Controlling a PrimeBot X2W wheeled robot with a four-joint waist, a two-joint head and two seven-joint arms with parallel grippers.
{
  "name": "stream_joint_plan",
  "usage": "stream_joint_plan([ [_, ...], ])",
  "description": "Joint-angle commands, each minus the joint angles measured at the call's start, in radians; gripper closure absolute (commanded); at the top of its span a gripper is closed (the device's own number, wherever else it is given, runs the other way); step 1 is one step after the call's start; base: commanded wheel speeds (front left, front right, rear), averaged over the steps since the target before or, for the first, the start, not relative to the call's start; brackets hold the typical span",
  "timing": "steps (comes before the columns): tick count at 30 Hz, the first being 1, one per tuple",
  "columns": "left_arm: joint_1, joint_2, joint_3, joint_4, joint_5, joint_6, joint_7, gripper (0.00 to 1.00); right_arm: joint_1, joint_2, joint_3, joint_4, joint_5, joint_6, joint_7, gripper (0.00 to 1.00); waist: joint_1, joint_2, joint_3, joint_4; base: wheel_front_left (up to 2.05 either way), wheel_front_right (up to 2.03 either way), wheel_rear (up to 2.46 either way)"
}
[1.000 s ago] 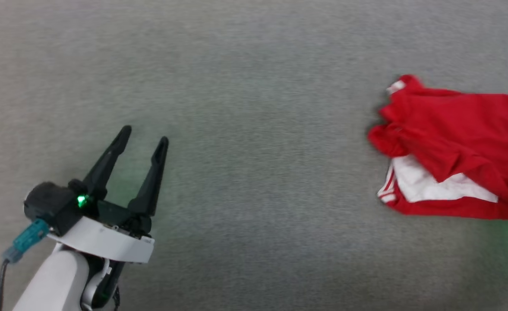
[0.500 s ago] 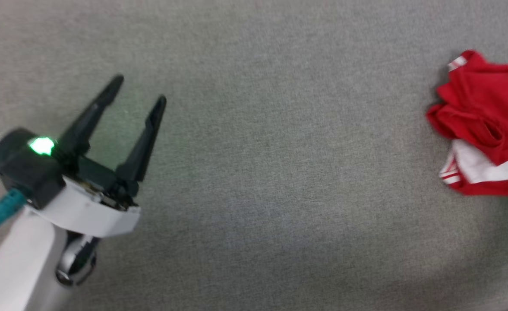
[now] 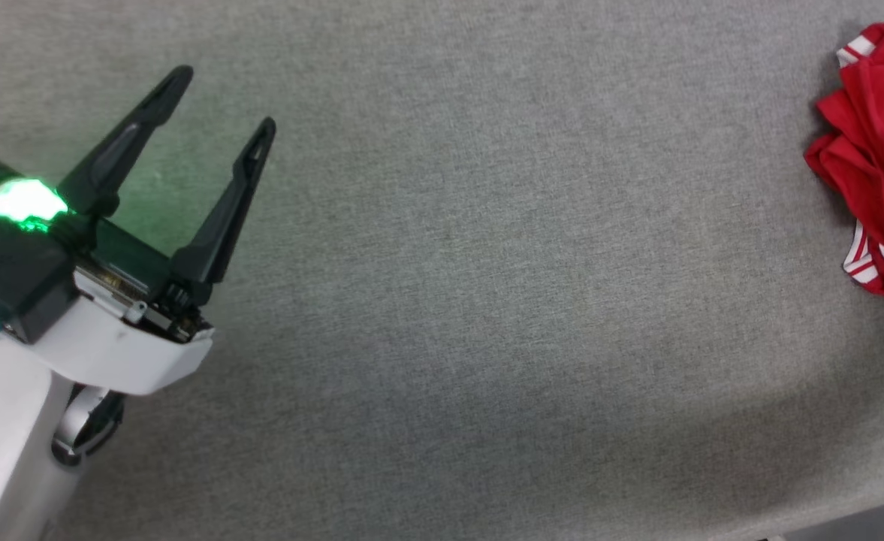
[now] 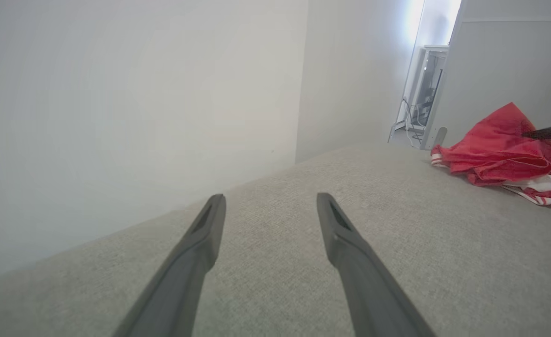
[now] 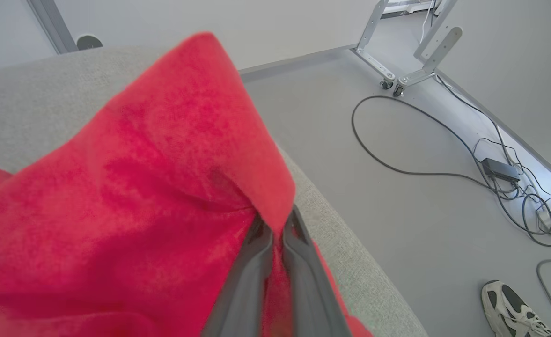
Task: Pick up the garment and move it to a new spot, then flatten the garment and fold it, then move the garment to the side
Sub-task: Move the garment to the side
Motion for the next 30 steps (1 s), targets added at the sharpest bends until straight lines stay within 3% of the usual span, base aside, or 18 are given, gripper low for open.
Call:
stream_joint_plan([
  [1, -0.017, 0.006, -0.003, -0.004, 0.007, 0.000, 0.000, 0.00, -0.017, 0.005, -0.004, 0.013, -0.012, -0.001, -0.015, 1.00, 0.0000, 0.0000, 0.020, -0.015, 0.00, 0.00, 0.00],
  [13, -0.030, 0.029, -0.017, -0.015, 0.007, 0.000, 0.000, 0.00, -0.105, 0.014, -0.001, 0.202, -0.076, -0.001, -0.162, 1.00, 0.0000, 0.0000, 0.040, -0.033, 0.00, 0.00, 0.00],
  [14, -0.029, 0.026, -0.016, -0.014, 0.006, 0.000, 0.000, 0.00, -0.110, 0.011, 0.000, 0.216, -0.075, -0.001, -0.169, 0.82, 0.0000, 0.0000, 0.037, -0.032, 0.00, 0.00, 0.00],
  [15, -0.027, 0.024, -0.014, -0.014, 0.005, 0.000, 0.000, 0.00, -0.115, 0.006, 0.002, 0.227, -0.071, -0.001, -0.178, 0.56, 0.0000, 0.0000, 0.035, -0.030, 0.00, 0.00, 0.00],
  [16, -0.026, 0.021, -0.012, -0.014, 0.005, 0.000, 0.000, 0.00, -0.120, 0.000, 0.005, 0.237, -0.069, -0.001, -0.190, 0.02, 0.0000, 0.0000, 0.033, -0.027, 0.00, 0.00, 0.00],
  [24, -0.012, -0.040, 0.002, 0.006, 0.008, 0.000, 0.000, 0.00, -0.135, -0.067, 0.019, 0.302, -0.058, -0.001, -0.241, 0.00, 0.0000, 0.0000, -0.019, 0.019, 0.00, 0.00, 0.00],
  [30, 0.028, -0.115, 0.022, 0.053, 0.010, 0.000, 0.000, 0.00, -0.093, -0.093, 0.117, 0.299, -0.029, -0.001, -0.254, 0.00, 0.0000, 0.0000, -0.105, 0.083, 0.00, 0.00, 0.00],
])
